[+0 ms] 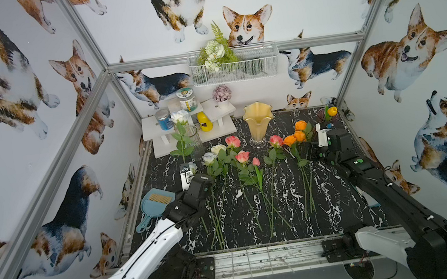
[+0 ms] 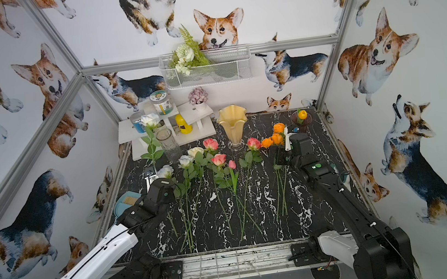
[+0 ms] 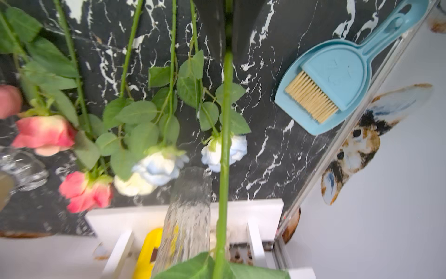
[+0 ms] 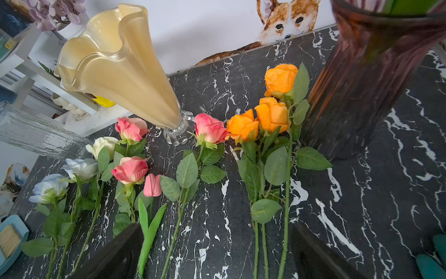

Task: Arrange the flowers in different vases according to their variety
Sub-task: Pick up the flower at the center of the board, then insert the flower into the vase.

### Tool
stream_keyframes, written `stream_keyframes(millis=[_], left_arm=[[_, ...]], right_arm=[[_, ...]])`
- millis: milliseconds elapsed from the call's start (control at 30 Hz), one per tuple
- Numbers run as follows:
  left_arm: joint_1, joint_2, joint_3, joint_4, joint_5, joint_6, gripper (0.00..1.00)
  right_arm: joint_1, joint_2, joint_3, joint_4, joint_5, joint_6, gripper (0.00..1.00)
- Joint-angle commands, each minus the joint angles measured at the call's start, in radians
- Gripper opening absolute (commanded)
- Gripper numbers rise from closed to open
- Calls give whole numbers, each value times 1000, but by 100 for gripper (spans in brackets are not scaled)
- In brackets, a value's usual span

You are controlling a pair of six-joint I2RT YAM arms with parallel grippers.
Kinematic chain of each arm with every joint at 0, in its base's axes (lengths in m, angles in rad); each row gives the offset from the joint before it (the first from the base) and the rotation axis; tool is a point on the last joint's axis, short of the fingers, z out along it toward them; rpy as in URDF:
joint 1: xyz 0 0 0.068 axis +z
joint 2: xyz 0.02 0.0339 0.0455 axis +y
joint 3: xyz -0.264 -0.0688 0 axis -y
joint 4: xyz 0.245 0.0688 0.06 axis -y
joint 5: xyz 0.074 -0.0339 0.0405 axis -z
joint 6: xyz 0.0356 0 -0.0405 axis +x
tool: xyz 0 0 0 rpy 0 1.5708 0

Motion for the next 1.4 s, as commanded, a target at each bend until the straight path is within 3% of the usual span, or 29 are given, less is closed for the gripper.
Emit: stream_keyframes(millis=[0, 233, 467, 667, 867, 1367], left_arm=[[-15, -74, -11, 159, -39, 145, 0], [-15, -112, 53, 404, -22, 414, 0], [52, 28, 215, 626, 59, 652, 0], [235, 159, 315, 749, 271, 634, 0], [363, 318, 426, 888, 425, 597, 0], [427, 663, 615, 1114, 513, 627, 0]], right_arm=[[0, -9, -8, 43, -11, 13, 100], [0, -24, -14, 45, -14, 12, 100], [0, -35, -19, 61, -36, 16, 100], [0, -55, -32, 72, -50, 21, 100], [1, -74, -46, 78, -54, 25, 100], [0, -60, -47, 97, -43, 18, 100]])
